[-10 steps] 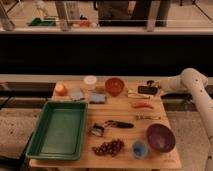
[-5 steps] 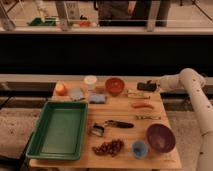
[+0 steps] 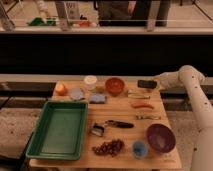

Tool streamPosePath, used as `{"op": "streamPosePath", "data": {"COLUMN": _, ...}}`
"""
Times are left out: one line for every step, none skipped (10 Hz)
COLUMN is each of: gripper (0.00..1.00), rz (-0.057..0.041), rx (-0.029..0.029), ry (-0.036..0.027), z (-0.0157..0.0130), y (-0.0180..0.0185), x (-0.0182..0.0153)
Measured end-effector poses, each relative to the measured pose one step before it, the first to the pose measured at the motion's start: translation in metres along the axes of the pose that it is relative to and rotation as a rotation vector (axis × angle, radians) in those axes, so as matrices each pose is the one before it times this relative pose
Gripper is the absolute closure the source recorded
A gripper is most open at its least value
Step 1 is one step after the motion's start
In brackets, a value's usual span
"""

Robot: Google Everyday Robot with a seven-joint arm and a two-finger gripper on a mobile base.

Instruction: Place eraser in metal cup

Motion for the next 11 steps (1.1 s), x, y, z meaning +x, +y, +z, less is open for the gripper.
{"op": "streamPosePath", "data": {"gripper": 0.97, "rz": -0.00321, "rx": 0.00470, "ry": 0.00517, "z": -0.00001, "y": -0.00246, "x": 0.00317}}
{"op": "streamPosePath", "data": {"gripper": 0.97, "rz": -0.00017, "rx": 0.00328, "ry": 0.00942, "z": -0.00306, "y": -0.00042, "x": 0.00898}}
{"op": "streamPosePath", "data": {"gripper": 0.97, "rz": 0.00120, "rx": 0.00175, "ry": 0.00716, "z": -0.00201, "y": 0.00075, "x": 0.00879}}
{"op": "streamPosePath", "data": {"gripper": 0.97, "rz": 0.00051, "rx": 0.00361, "ry": 0.00305, "z": -0.00014, "y": -0.00094, "x": 0.00603}}
{"op": "streamPosePath", "data": {"gripper": 0.97, "rz": 0.00113, "rx": 0.00154, "ry": 0.00312, "z": 0.00150, "y": -0.00117, "x": 0.00628}}
{"op": "streamPosePath", "data": {"gripper": 0.97, "rz": 0.00160, "rx": 0.00176, "ry": 0.00157, "z": 0.00082, "y": -0.00097, "x": 0.00432}}
{"op": "streamPosePath", "data": {"gripper": 0.97, "rz": 0.00546, "rx": 0.00444, "ry": 0.00183, "z": 0.00125, "y": -0.00094, "x": 0.00661}}
{"op": "streamPosePath", "data": {"gripper": 0.97, "rz": 0.00168, "rx": 0.00254, "ry": 0.00095, "z": 0.00071, "y": -0.00038, "x": 0.00258}}
{"op": "streamPosePath", "data": {"gripper": 0.97, "rz": 0.00095, "rx": 0.00365, "ry": -0.00023, "z": 0.00075, "y": -0.00091, "x": 0.00090}}
{"op": "streamPosePath", "data": {"gripper": 0.97, "rz": 0.00245, "rx": 0.00723, "ry": -0.00301, "z": 0.00004, "y": 0.00069, "x": 0.00075}}
{"op": "streamPosePath", "data": {"gripper": 0.97, "rz": 0.00132, "rx": 0.00517, "ry": -0.00480, "z": -0.00098, "y": 0.00118, "x": -0.00083}}
